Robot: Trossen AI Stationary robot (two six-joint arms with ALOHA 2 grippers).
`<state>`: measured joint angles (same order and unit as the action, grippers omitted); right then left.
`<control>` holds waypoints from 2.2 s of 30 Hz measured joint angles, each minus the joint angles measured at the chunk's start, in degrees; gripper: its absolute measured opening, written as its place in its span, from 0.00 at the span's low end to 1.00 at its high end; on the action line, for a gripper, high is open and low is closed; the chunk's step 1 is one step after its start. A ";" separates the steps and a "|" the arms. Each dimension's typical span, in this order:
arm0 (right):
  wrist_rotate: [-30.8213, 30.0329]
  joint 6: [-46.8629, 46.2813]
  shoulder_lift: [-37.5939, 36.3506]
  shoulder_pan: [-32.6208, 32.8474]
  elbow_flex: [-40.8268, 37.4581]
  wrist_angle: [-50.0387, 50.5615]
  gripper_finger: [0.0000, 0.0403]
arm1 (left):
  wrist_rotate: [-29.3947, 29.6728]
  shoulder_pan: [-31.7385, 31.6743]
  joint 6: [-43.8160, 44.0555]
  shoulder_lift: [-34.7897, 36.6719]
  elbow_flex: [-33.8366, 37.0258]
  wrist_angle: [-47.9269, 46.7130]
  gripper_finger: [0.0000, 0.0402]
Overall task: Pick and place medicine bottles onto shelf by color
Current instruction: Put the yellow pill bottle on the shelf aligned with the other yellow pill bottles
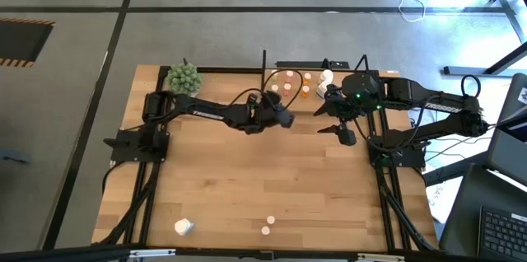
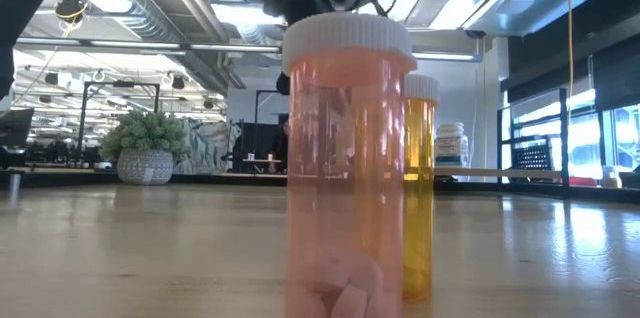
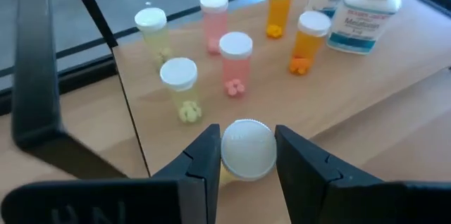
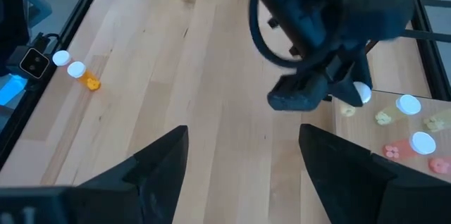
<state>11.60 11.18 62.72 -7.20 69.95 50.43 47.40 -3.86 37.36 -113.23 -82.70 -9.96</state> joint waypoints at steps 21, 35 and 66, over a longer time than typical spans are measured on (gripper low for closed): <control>-5.14 -1.88 -0.02 -0.02 0.00 -0.02 0.68 | -2.32 -1.51 1.12 -1.69 0.02 -1.63 0.25; -5.08 -1.90 0.00 -0.02 0.00 -0.03 0.68 | -1.88 -2.60 1.14 -1.69 0.02 -2.46 0.25; -4.96 -1.96 0.00 -0.02 0.00 -0.03 0.68 | -4.01 -3.06 2.80 -1.53 -0.02 -4.29 0.26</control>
<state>6.63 9.22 62.72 -7.22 69.95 50.40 43.40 -6.92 40.16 -114.76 -82.72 -14.26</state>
